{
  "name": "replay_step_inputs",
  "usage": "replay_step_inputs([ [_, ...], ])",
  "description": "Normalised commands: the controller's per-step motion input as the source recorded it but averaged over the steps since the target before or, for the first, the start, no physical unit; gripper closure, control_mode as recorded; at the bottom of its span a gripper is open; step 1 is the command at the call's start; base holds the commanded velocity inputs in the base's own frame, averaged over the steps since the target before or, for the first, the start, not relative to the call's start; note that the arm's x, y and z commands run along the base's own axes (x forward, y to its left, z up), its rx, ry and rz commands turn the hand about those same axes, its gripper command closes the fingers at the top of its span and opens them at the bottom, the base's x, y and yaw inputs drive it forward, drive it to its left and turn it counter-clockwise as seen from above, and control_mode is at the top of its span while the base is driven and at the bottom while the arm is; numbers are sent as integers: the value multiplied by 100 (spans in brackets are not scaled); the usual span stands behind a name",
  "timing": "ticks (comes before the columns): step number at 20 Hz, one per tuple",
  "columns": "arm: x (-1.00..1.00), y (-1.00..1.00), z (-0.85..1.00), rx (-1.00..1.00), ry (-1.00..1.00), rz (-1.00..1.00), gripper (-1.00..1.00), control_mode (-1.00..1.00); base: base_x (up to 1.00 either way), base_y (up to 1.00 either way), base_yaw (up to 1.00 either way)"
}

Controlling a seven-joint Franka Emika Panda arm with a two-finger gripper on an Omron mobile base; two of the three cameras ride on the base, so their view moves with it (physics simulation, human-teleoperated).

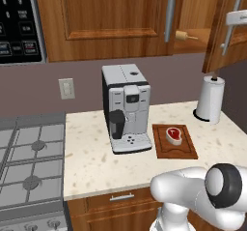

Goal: Open the cabinet, retrieve the rolling pin, and place it next to the meat on the cutting board to prepare for tenderizing.

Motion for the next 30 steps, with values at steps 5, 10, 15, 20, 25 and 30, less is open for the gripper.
replay_step_inputs([
  [5,-85,-63,-23,4,-17,6,100,-100,0,0,0],
  [10,-58,-50,-24,1,-7,4,-100,-100,0,0,0],
  [15,-7,-11,-10,-1,2,0,-100,-100,0,0,0],
  [20,-46,11,1,-5,-9,-1,-100,-100,0,0,0],
  [25,-67,68,4,-18,-14,-10,-100,-100,0,0,0],
  [30,-27,100,1,-28,-6,-12,-100,-100,0,0,0],
])
